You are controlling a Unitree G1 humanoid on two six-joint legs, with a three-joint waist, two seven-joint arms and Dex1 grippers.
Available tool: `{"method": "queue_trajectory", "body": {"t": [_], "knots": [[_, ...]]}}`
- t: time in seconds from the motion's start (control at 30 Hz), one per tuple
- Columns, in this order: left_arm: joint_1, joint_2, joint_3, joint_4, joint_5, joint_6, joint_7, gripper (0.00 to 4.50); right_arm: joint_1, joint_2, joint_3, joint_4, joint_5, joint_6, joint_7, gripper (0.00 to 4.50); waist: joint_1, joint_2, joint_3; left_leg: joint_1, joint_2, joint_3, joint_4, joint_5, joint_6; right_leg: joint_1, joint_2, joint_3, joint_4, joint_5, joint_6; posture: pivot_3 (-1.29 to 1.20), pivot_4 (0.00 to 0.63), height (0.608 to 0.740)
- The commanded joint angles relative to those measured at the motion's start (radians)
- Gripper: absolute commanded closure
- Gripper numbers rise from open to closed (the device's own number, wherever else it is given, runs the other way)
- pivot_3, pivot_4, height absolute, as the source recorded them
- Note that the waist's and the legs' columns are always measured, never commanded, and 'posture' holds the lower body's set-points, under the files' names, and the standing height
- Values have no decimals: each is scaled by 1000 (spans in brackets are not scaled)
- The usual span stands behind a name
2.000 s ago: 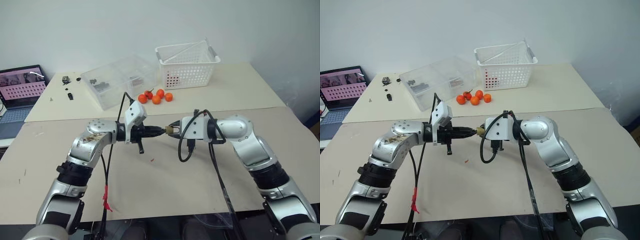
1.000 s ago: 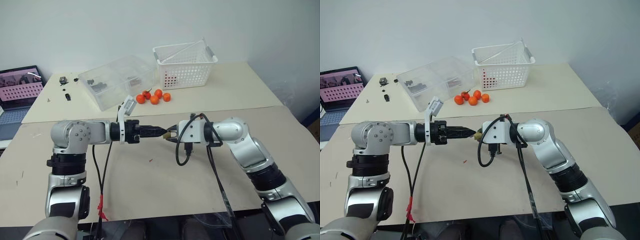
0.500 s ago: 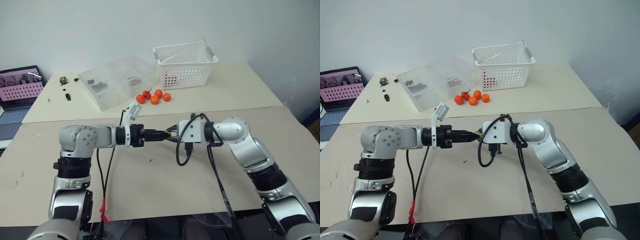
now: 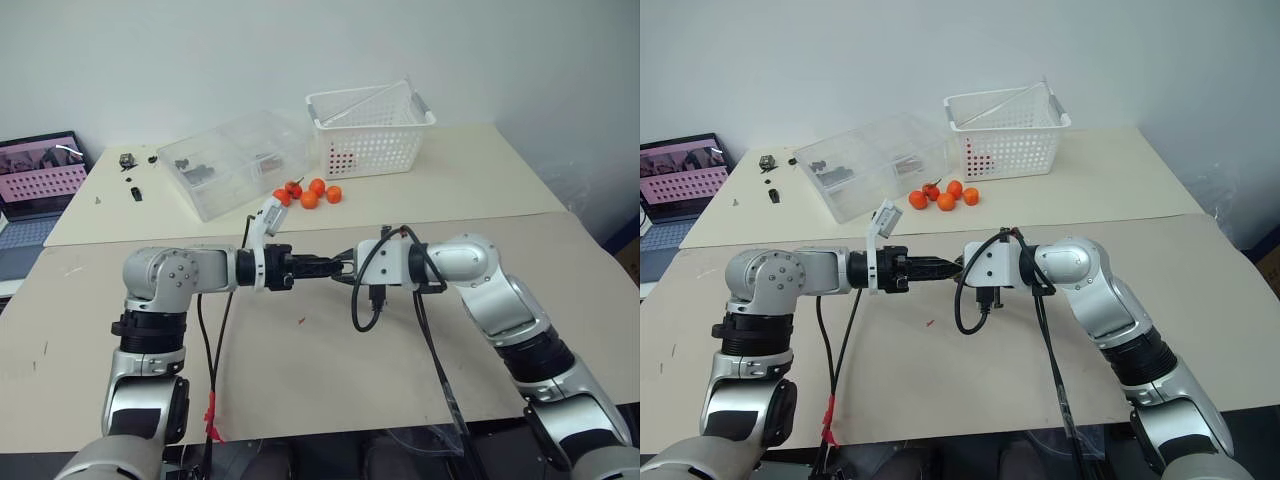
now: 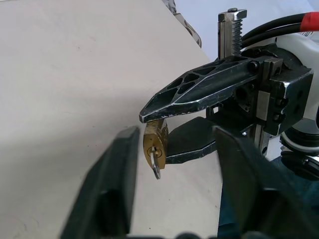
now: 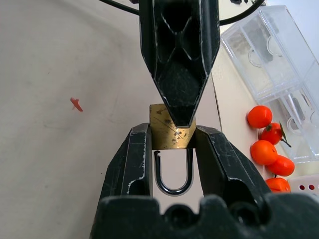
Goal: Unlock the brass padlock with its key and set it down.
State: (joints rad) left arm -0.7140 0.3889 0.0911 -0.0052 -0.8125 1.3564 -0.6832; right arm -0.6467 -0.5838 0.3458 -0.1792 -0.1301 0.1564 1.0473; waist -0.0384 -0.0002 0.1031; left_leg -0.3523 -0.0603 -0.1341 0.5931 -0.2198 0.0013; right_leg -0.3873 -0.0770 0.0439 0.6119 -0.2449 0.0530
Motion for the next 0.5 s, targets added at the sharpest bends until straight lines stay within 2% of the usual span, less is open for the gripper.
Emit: {"method": "queue_trajectory", "body": {"t": [0.03, 0.1, 0.5], "knots": [[-24, -1, 0, -26, -29, -1, -18, 3679, -23, 1, -25, -40, 23, 3, -5, 3601, 0, 0, 0, 0, 0, 0, 0, 0, 0, 0, 0, 0, 0, 0, 0, 0, 150, 740], [-23, -1, 0, -27, -32, 3, -17, 4462, -24, 1, -25, -41, 25, 4, -7, 3601, 0, 0, 0, 0, 0, 0, 0, 0, 0, 0, 0, 0, 0, 0, 0, 0, 150, 740], [-22, 0, -8, -31, -44, 32, -24, 4462, -38, 2, -30, -31, 31, 6, -13, 3601, 1, 0, 0, 0, 0, 0, 0, 0, 0, 0, 0, 0, 0, 0, 0, 0, 150, 740]]}}
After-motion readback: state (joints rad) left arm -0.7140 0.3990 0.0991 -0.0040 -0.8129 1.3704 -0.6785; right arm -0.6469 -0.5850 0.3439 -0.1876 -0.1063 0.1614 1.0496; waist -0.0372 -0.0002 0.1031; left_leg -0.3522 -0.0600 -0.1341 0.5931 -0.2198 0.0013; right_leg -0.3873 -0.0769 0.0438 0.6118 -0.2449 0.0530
